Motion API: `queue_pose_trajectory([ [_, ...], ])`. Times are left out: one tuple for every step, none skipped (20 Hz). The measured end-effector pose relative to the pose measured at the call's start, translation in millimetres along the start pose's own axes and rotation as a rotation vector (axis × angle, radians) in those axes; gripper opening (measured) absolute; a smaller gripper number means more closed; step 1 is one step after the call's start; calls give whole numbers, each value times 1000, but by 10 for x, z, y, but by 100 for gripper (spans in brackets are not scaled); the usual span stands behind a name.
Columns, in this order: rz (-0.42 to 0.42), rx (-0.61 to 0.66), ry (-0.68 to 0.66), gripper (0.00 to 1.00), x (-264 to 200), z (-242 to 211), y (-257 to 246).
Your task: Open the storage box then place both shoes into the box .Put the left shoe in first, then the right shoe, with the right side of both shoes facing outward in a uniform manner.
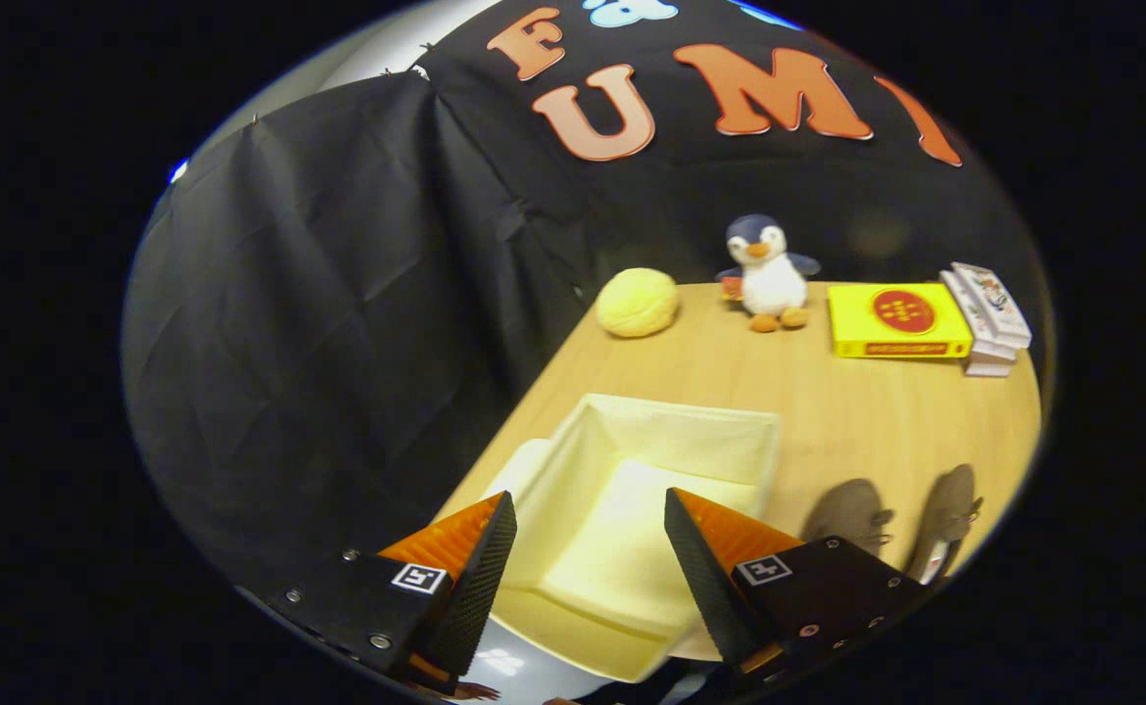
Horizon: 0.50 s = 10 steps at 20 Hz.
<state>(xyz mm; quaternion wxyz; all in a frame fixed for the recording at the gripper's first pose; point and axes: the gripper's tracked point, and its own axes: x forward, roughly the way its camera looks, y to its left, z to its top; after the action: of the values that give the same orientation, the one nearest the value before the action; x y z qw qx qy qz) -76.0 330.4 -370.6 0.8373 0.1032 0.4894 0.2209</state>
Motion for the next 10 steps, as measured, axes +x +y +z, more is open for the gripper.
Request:
queue_pose_trajectory([
  [-67, -30, 3, 92, -27, -92, -306],
  [-134, -60, 19, 92, -53, -213, -614],
  [-192, -77, 39, 91, -47, -344, -888],
  [-232, -77, 58, 89, -53, -449, -1117],
  [-253, -60, 75, 88, -34, -559, -1278],
  [-271, -39, 89, 85, -13, -698, -1405],
  [-284, -15, 113, 84, -6, -832, -1530],
  [-303, 1, 134, 81, 26, -952, -1657],
  [-323, 11, 170, 78, 36, -1081, -1771],
  [-336, 14, 197, 72, 85, -1202, -1877],
])
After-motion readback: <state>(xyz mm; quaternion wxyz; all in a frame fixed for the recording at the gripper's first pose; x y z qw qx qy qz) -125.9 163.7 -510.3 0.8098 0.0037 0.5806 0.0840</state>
